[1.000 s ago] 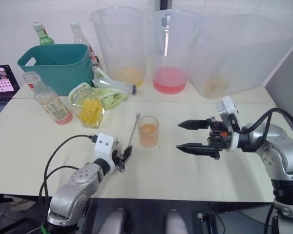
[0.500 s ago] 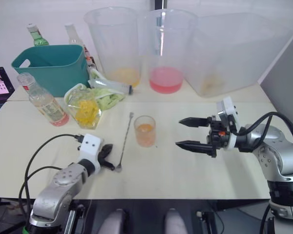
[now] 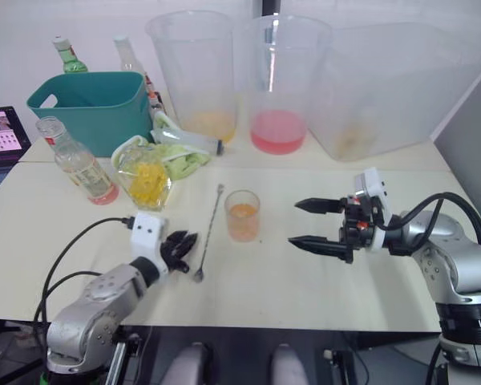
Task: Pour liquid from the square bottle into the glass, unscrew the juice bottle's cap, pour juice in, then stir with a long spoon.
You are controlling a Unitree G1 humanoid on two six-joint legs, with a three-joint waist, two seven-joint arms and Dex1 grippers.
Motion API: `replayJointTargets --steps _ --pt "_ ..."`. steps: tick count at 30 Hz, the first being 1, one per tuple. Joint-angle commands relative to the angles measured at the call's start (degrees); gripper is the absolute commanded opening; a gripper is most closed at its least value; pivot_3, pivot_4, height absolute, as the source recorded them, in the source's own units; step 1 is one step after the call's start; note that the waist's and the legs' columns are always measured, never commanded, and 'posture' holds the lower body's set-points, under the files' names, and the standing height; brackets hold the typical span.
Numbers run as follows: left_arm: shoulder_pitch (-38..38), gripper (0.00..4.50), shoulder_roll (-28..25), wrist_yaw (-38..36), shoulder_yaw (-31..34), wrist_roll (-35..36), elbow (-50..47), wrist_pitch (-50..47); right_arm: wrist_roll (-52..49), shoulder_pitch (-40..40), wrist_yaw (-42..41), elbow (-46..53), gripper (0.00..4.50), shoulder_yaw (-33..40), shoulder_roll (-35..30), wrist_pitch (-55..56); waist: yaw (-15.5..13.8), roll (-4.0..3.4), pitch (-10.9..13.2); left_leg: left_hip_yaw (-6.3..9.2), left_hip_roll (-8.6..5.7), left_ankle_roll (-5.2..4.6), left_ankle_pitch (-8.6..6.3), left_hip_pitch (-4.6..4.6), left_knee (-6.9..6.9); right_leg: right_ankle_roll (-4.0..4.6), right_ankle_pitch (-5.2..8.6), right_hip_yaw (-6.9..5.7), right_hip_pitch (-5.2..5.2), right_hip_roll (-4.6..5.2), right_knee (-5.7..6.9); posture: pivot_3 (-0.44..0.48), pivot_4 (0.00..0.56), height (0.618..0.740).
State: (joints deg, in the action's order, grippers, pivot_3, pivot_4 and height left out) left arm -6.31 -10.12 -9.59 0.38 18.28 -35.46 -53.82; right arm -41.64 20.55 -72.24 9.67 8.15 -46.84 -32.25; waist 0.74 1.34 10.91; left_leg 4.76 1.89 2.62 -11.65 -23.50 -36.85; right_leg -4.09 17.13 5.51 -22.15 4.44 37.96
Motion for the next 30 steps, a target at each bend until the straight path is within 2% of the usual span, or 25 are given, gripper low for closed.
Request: replayJointTargets --steps 1,2,6,9,13,18,23,30 --pt "-2.02 2.83 2.84 5.58 -4.85 -2.88 -1.30 -3.00 -0.46 -0.78 -0.28 2.03 4.50 1.96 -0.97 0.82 -0.04 0.00 0.00 0.00 -0.01 0.00 0.00 0.00 0.00 0.00 0.00 0.00 0.01 0.00 0.01 0.000 0.150 0.733" --pt "-2.25 3.14 3.92 7.85 -6.03 -4.38 -0.40 -4.47 -0.57 -1.03 -0.30 2.30 4.50 2.12 -1.20 0.67 -0.02 0.00 0.00 0.00 -0.01 0.00 0.00 0.00 0.00 0.00 0.00 0.00 0.01 0.00 0.01 0.000 0.150 0.733" --pt "-2.36 3.14 5.52 10.57 -7.94 -6.36 0.32 -6.72 -1.14 -1.56 -0.07 3.24 4.50 2.59 -1.65 0.27 0.19 0.00 0.00 0.01 0.00 -0.01 0.00 0.02 0.02 0.00 0.00 0.01 0.00 -0.01 0.02 0.000 0.150 0.733" --pt "-2.96 3.14 9.59 14.78 -8.75 -8.05 1.48 -11.18 -1.22 -1.66 0.21 3.65 4.50 3.22 -2.35 -0.09 0.07 0.00 0.00 0.02 -0.01 0.00 0.00 0.02 0.03 0.00 0.00 0.01 0.00 -0.02 0.01 0.000 0.150 0.733" --pt "-3.62 3.14 10.89 17.09 -10.30 -10.35 0.65 -16.54 -1.25 -1.98 0.49 4.10 4.50 3.69 -2.73 -0.41 0.01 0.00 0.00 0.03 -0.03 0.00 0.00 0.03 0.01 0.00 0.00 0.01 0.02 -0.01 0.00 0.000 0.150 0.733" --pt "-2.56 1.66 15.99 19.25 -9.75 -11.32 3.12 -18.67 -1.10 -2.32 1.07 4.92 4.50 3.52 -2.72 -0.45 0.00 -0.07 -0.05 0.02 -0.05 0.00 0.00 0.06 0.02 0.00 0.00 0.02 0.06 0.00 0.00 0.000 0.150 0.733" --pt "-2.90 0.02 15.38 19.13 -9.88 -11.54 4.02 -17.77 -1.59 -1.09 1.47 5.33 4.50 2.91 -2.55 -1.16 0.01 -0.09 -0.07 0.02 -0.05 0.00 0.00 0.09 0.02 -0.01 0.00 0.02 0.10 0.00 -0.02 0.000 0.150 0.733" --pt "-3.47 0.02 12.91 18.17 -10.91 -12.20 4.52 -16.50 -1.48 0.66 1.44 5.33 4.50 2.13 -2.39 -1.50 -0.16 -0.09 -0.08 0.02 -0.06 0.00 0.00 0.10 0.01 -0.01 0.00 0.02 0.14 0.01 -0.04 0.000 0.150 0.733"
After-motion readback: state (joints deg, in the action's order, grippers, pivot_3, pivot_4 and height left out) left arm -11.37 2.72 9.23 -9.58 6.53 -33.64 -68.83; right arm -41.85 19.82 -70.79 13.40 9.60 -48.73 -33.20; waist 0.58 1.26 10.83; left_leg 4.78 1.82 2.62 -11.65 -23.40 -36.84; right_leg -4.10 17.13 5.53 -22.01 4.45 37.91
